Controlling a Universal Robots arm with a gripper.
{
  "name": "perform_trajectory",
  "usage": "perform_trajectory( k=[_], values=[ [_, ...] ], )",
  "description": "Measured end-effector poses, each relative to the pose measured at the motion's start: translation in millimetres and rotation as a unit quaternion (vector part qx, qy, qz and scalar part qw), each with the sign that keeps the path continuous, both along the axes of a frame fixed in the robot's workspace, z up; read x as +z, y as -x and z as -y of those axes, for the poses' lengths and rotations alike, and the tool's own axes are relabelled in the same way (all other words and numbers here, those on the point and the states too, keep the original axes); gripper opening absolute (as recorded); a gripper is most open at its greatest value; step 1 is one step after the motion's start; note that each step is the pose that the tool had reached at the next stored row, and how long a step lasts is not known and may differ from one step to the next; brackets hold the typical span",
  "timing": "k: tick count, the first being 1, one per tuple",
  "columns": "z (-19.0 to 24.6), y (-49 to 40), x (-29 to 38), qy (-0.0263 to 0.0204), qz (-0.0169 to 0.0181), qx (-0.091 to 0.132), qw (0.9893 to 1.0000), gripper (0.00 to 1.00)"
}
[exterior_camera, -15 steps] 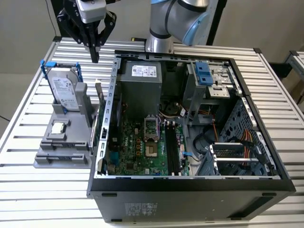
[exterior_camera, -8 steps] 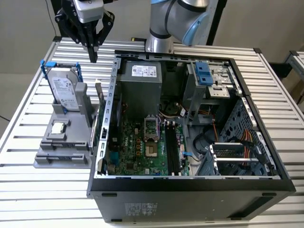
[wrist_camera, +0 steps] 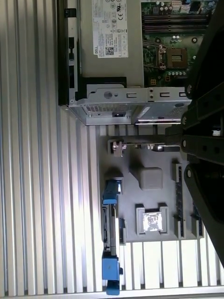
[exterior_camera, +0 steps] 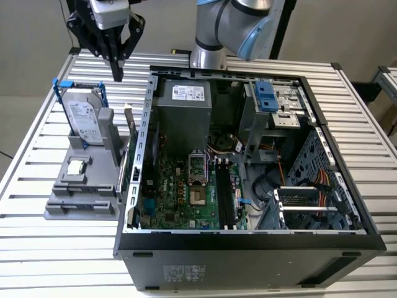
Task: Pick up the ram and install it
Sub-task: 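Reach for the ram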
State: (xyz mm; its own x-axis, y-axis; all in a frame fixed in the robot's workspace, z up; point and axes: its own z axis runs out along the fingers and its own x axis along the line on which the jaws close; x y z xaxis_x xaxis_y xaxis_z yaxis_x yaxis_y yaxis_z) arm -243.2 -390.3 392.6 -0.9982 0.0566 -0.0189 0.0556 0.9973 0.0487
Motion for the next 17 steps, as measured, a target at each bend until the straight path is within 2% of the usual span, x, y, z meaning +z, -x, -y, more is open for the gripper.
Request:
perform_trajectory(
  k=[17],
  values=[
    [-0.9, 14.5, -0.1, -0.0001, -0.0008, 0.004, 1.0, 0.0]
  ],
)
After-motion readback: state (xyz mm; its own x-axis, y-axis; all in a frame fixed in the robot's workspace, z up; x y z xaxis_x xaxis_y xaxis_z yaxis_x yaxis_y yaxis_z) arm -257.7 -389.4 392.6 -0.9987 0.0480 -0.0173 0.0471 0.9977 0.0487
